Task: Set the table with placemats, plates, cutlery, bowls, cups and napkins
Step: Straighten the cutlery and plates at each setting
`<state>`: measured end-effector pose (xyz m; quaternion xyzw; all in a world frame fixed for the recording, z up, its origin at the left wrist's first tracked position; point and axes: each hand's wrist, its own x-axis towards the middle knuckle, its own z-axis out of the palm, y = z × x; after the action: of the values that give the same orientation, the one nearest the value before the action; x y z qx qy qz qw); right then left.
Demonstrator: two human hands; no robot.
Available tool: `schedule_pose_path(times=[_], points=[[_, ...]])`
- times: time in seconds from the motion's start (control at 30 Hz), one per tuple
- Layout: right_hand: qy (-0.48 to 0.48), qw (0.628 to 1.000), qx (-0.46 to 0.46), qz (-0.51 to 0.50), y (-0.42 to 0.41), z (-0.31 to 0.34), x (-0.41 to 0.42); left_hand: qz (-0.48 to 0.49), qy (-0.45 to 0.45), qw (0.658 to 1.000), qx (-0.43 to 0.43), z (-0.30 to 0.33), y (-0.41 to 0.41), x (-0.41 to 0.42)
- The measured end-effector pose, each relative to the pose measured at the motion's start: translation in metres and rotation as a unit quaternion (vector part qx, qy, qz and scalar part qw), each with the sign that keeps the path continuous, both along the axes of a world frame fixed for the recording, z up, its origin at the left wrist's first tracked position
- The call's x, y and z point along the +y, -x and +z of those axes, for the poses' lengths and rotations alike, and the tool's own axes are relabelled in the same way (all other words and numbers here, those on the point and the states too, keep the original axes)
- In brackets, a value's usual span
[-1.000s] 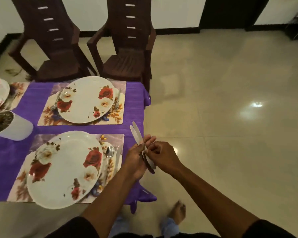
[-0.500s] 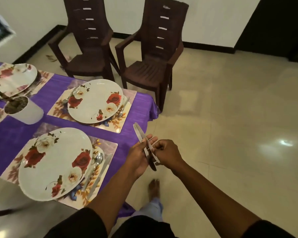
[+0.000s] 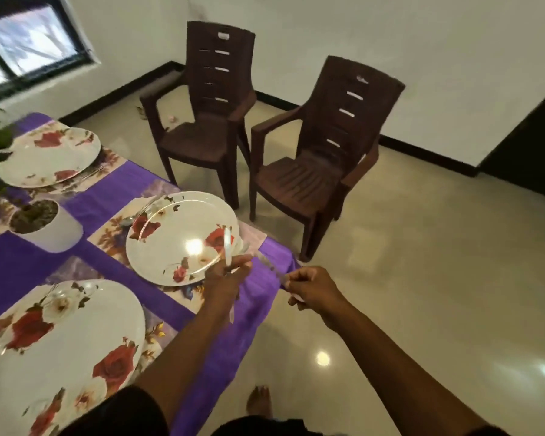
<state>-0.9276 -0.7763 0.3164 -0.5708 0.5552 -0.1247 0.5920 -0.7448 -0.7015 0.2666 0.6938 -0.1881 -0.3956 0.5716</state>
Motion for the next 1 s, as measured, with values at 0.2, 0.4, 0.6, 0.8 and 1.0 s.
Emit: schedule_pose_path(times=[0.2,0.4,0.6,0.8,1.0], points=[[0.115,0.988,0.009,0.102,-0.055,0.007,-0.085,-0.067,-0.06,0.964,-0.249,0.009,-0.019,-0.046],[0.167,0.96,-0.065,0.216,-0.118,0.012,-0.166,0.034,-0.068,0.965,-0.253,0.019,-0.043,-0.089],[0.151,0.931,-0.115,0.311,-0.177,0.032,-0.224,0.15,-0.03,0.978,-0.145,0.044,-0.041,-0.133],[0.048,0.897,-0.154,0.411,-0.208,0.022,-0.23,0.293,0.026,0.955,0.049,0.053,-0.032,-0.153],[-0.138,0.834,-0.016,0.534,-0.242,0.003,-0.251,0.362,0.051,0.926,0.099,0.042,-0.067,-0.142]])
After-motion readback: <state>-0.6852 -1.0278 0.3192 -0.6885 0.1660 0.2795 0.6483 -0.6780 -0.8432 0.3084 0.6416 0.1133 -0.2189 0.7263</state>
